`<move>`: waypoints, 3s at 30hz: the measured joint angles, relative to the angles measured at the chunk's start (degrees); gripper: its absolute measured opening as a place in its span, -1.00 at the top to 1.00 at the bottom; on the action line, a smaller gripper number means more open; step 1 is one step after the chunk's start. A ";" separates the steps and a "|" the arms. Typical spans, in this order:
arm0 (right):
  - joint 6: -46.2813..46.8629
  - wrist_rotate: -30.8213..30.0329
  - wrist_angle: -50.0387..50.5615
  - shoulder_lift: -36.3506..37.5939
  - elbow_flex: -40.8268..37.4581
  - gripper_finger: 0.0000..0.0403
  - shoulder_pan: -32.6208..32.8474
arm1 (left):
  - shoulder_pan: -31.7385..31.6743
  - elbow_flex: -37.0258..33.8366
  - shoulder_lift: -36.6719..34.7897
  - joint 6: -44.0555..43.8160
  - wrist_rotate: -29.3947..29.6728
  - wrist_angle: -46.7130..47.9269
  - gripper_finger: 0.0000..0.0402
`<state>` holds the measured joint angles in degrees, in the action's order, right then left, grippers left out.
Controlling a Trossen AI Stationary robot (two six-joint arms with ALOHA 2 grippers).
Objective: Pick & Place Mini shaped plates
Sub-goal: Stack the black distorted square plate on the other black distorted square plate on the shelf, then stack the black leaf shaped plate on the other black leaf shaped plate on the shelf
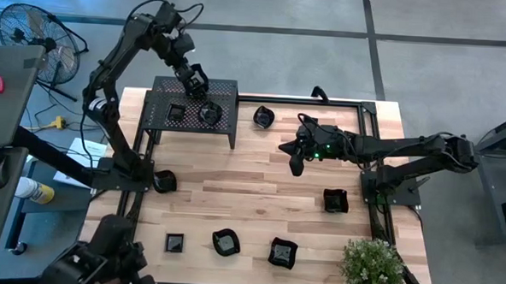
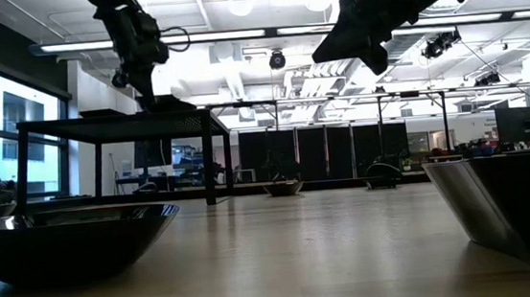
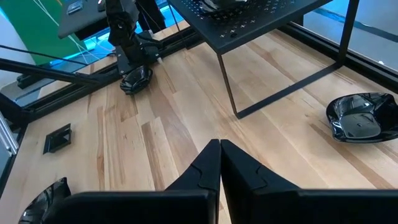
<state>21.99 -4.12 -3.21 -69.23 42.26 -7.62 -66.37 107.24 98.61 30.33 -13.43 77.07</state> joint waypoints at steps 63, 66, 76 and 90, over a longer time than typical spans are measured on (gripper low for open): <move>23.16 6.82 3.47 -17.78 8.19 0.88 -23.29 | 47.24 -62.83 -60.15 -51.69 14.38 -61.01 1.00; 24.19 8.64 3.90 -23.95 10.72 0.71 -25.18 | 49.53 -62.93 -60.77 -51.67 16.88 -60.86 1.00; 26.02 7.41 3.86 -39.09 18.90 0.34 -26.75 | 51.91 -62.93 -59.25 -51.67 19.02 -60.32 1.00; 27.63 6.99 1.68 -43.65 21.07 0.94 -26.91 | 51.78 -62.97 -58.58 -51.58 19.15 -58.89 1.00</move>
<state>49.62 2.87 -1.54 -112.88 63.33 -34.52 -14.59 44.27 40.03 -21.26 5.72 18.19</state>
